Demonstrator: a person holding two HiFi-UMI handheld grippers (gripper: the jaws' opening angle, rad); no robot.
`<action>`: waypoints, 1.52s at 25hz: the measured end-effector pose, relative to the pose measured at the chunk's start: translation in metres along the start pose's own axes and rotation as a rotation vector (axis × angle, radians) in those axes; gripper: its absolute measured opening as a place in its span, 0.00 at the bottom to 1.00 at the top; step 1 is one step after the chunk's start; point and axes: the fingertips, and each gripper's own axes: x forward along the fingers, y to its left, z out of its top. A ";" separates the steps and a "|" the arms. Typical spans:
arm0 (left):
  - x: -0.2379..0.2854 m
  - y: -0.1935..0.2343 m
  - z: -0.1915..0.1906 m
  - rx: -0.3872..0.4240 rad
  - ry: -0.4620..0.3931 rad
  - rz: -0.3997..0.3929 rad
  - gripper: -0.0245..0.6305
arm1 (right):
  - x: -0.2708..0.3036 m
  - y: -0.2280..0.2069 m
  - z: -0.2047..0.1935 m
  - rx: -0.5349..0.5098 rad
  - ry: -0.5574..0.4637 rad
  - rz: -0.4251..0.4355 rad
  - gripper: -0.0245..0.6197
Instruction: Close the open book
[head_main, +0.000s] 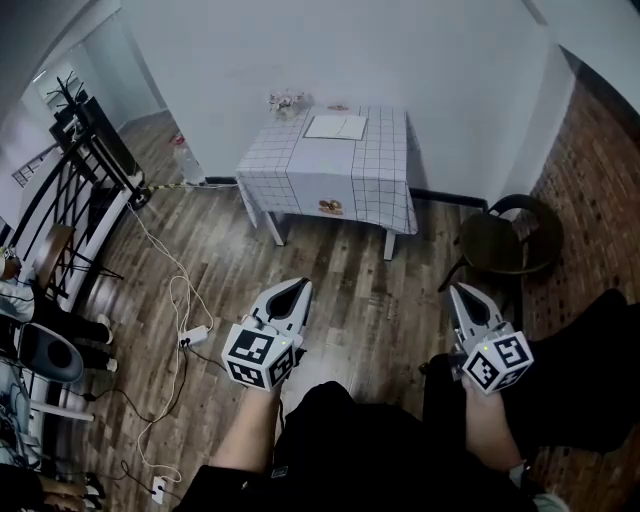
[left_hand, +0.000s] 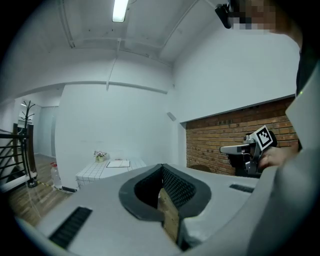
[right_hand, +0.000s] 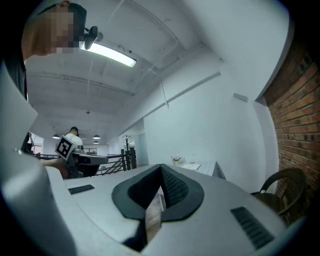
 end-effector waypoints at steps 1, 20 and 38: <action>0.002 -0.002 -0.003 0.001 0.008 -0.006 0.05 | -0.001 -0.001 -0.005 0.010 0.011 -0.003 0.04; 0.086 0.160 -0.028 -0.032 0.030 -0.087 0.05 | 0.166 0.008 -0.050 0.049 0.124 -0.066 0.04; 0.141 0.469 -0.041 -0.062 0.113 -0.182 0.05 | 0.479 0.127 -0.085 0.082 0.229 -0.041 0.04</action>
